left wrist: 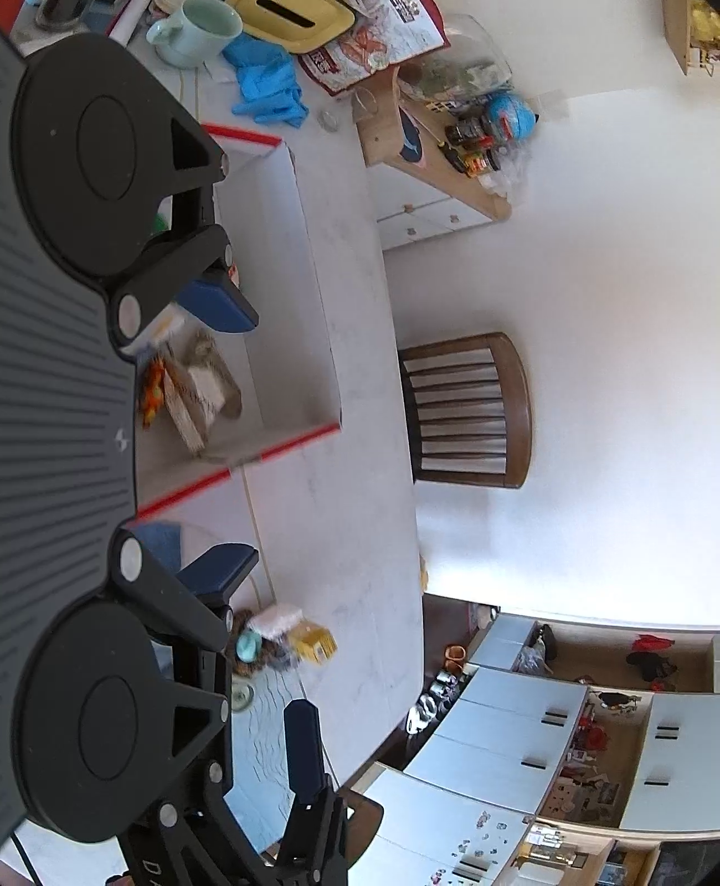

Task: Organize objects
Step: 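Move both tools back from the box toward the remaining items on the table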

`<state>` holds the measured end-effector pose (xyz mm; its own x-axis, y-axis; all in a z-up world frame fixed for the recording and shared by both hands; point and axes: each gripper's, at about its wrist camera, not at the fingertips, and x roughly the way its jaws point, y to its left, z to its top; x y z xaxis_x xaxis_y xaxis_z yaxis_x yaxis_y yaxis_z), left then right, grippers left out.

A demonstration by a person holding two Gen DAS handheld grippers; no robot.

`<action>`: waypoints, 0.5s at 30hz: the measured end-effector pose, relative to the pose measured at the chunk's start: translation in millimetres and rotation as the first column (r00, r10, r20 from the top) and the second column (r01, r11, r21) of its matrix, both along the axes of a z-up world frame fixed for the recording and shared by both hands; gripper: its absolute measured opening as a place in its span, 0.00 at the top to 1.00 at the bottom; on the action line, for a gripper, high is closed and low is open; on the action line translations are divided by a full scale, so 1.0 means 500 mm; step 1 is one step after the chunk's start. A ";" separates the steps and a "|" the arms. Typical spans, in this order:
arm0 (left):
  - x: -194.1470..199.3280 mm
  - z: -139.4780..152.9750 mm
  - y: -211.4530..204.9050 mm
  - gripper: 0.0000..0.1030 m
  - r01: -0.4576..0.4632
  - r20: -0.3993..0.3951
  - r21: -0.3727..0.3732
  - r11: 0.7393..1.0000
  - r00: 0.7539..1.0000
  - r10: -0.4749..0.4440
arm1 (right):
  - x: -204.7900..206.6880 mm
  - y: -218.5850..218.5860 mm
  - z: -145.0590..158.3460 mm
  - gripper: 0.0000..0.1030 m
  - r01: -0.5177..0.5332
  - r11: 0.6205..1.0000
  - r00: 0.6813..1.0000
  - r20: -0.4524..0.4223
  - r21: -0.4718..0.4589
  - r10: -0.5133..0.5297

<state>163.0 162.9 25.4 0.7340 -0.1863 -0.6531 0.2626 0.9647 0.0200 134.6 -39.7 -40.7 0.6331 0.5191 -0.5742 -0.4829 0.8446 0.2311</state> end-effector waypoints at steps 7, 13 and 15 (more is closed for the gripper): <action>-0.014 -0.005 -0.075 0.15 0.012 -0.003 -0.013 1.000 1.000 -0.012 | -0.029 -0.094 0.001 0.06 0.043 0.999 0.999 0.017 0.012 -0.043; -0.022 -0.016 -0.135 0.07 0.034 -0.009 -0.038 0.999 0.999 -0.034 | -0.052 -0.173 -0.011 0.02 0.083 0.996 0.996 0.023 0.014 -0.083; -0.024 -0.020 -0.154 0.06 0.039 -0.010 -0.043 0.998 0.999 -0.040 | -0.055 -0.196 -0.018 0.02 0.099 0.995 0.995 0.017 0.009 -0.099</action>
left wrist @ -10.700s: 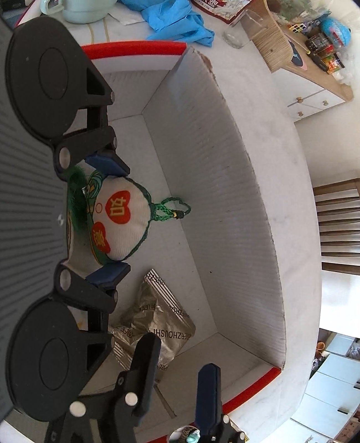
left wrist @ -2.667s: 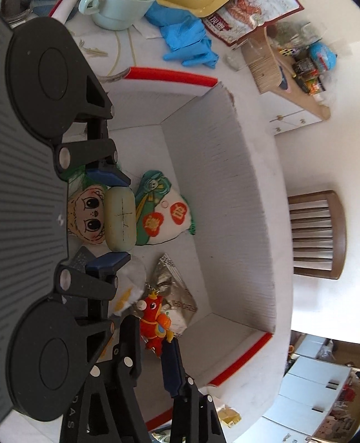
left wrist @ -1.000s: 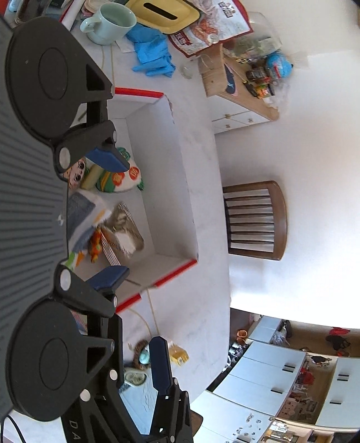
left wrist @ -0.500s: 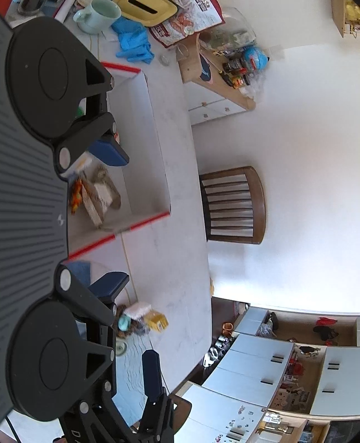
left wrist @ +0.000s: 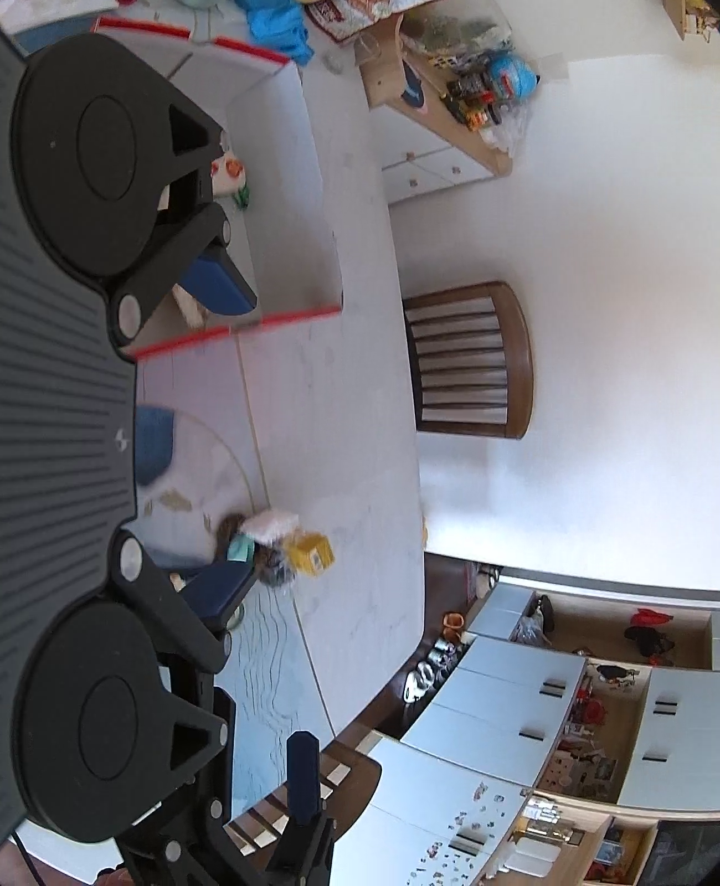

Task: Organize objects
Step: 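Move both tools back from the box toward the remaining items on the table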

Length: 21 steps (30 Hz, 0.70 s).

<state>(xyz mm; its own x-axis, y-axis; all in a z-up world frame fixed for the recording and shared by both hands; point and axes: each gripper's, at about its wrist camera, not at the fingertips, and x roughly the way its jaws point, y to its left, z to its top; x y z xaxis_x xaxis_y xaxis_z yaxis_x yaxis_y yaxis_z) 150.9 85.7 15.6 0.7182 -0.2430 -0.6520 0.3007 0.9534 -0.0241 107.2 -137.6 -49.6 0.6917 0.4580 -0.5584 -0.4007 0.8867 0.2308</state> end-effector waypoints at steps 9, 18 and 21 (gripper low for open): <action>0.000 -0.037 -0.081 0.01 0.057 -0.033 -0.032 0.998 0.998 -0.058 | -0.012 -0.104 -0.034 0.02 0.074 0.997 0.997 -0.031 -0.032 -0.075; 0.038 -0.095 -0.140 0.01 0.051 -0.054 -0.022 0.998 0.997 -0.052 | 0.004 -0.166 -0.094 0.02 0.097 0.992 0.991 -0.085 -0.083 -0.104; 0.060 -0.116 -0.152 0.01 0.055 -0.063 -0.017 0.998 0.996 -0.056 | 0.019 -0.174 -0.117 0.02 0.097 0.990 0.989 -0.103 -0.100 -0.107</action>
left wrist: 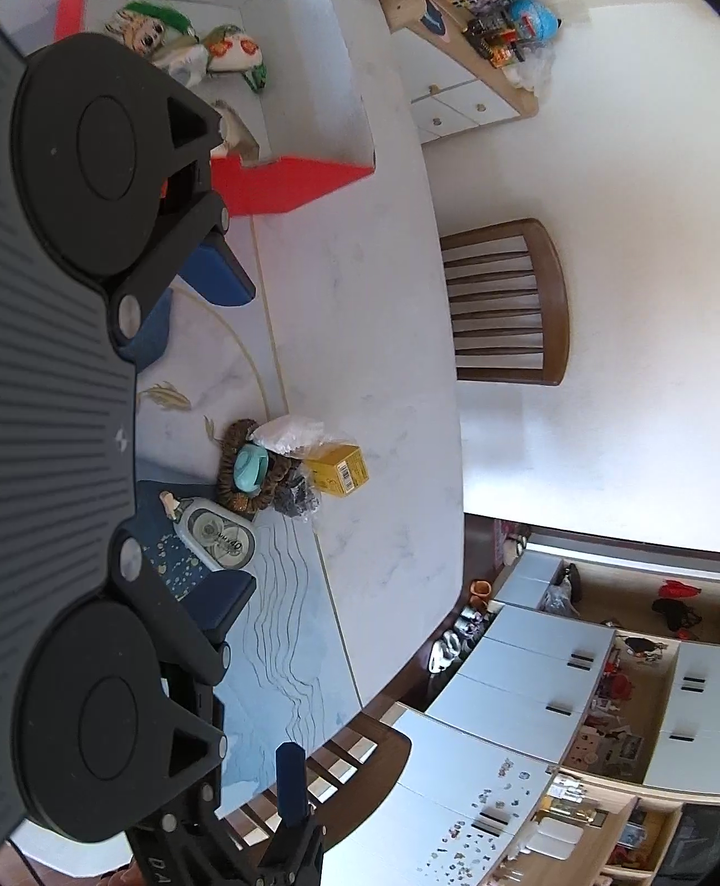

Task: Organize objects
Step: 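Move both tools back from the box toward the remaining items on the table, then grasp the clear plastic bag with the left gripper while the right grasps the white tape dispenser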

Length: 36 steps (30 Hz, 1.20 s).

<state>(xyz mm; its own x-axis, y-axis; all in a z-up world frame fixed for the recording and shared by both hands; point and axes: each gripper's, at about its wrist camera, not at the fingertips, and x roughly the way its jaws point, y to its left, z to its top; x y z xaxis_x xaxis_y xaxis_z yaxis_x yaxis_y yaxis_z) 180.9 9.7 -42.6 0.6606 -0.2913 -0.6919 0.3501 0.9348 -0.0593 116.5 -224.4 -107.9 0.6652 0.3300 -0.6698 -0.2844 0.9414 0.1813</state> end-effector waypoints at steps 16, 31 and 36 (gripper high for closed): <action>0.138 -0.118 -0.029 0.01 -0.006 -0.013 0.067 0.998 1.000 0.007 | 0.086 0.043 -0.127 0.02 -0.055 0.998 0.992 -0.115 -0.045 0.049; 0.207 -0.172 -0.054 0.01 0.010 -0.036 0.087 0.996 0.999 -0.006 | 0.197 0.096 -0.212 0.04 0.079 0.996 0.971 -0.225 -0.028 -0.084; 0.218 -0.186 -0.060 0.02 0.017 -0.047 0.091 0.996 0.999 -0.012 | 0.207 0.115 -0.229 0.04 0.108 0.990 0.969 -0.213 -0.092 -0.125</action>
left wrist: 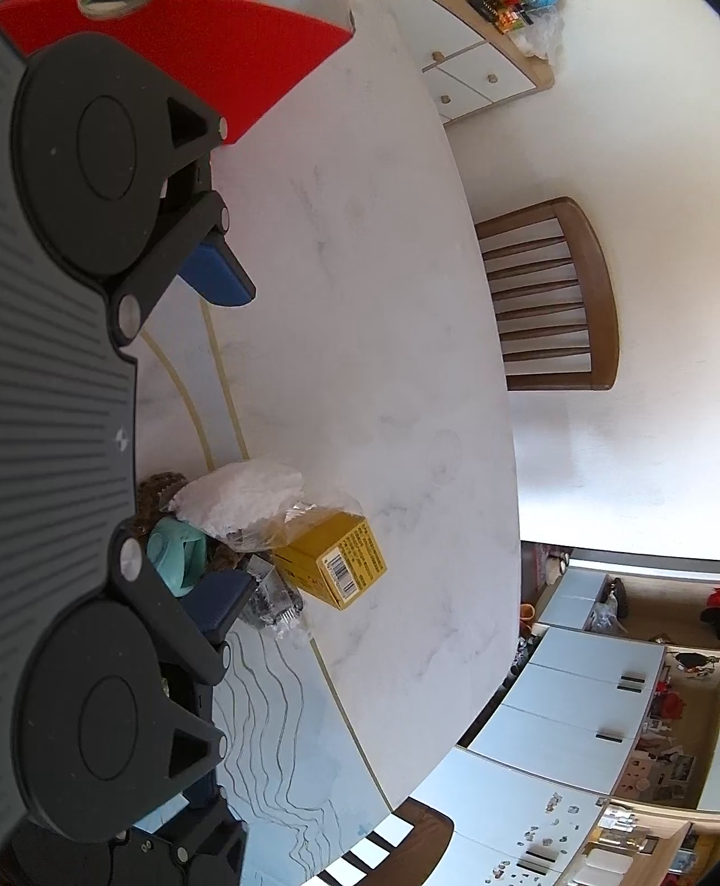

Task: Organize objects
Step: 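Grasp the clear plastic bag with the left gripper while the right grasps the white tape dispenser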

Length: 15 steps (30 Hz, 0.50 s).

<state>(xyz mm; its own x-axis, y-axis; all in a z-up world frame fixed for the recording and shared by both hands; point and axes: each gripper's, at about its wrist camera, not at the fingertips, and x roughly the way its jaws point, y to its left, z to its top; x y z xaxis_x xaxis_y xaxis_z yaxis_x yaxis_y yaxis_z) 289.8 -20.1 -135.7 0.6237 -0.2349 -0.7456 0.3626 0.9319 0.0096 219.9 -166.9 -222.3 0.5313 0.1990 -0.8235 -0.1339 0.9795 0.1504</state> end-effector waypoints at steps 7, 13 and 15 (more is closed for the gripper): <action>0.014 -0.010 0.000 0.03 0.007 -0.014 -0.033 0.999 1.000 -0.007 | -0.003 0.011 -0.004 0.09 -0.016 0.997 1.000 0.025 -0.070 0.018; 0.019 -0.020 -0.004 0.23 0.028 -0.036 -0.054 0.998 0.999 -0.030 | -0.012 0.001 -0.002 0.16 -0.039 0.997 0.999 0.030 -0.065 0.041; 0.019 -0.023 -0.003 0.30 0.043 -0.049 -0.070 0.997 0.998 -0.046 | -0.012 -0.002 0.000 0.20 -0.057 0.996 0.998 0.029 -0.067 0.059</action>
<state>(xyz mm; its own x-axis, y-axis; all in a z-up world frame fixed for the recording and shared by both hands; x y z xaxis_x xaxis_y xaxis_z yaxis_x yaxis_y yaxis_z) 299.3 -21.6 -147.4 0.5735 -0.3135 -0.7569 0.4021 0.9127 -0.0735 213.7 -167.7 -222.4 0.5458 0.1764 -0.8191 -0.1947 0.9775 0.0807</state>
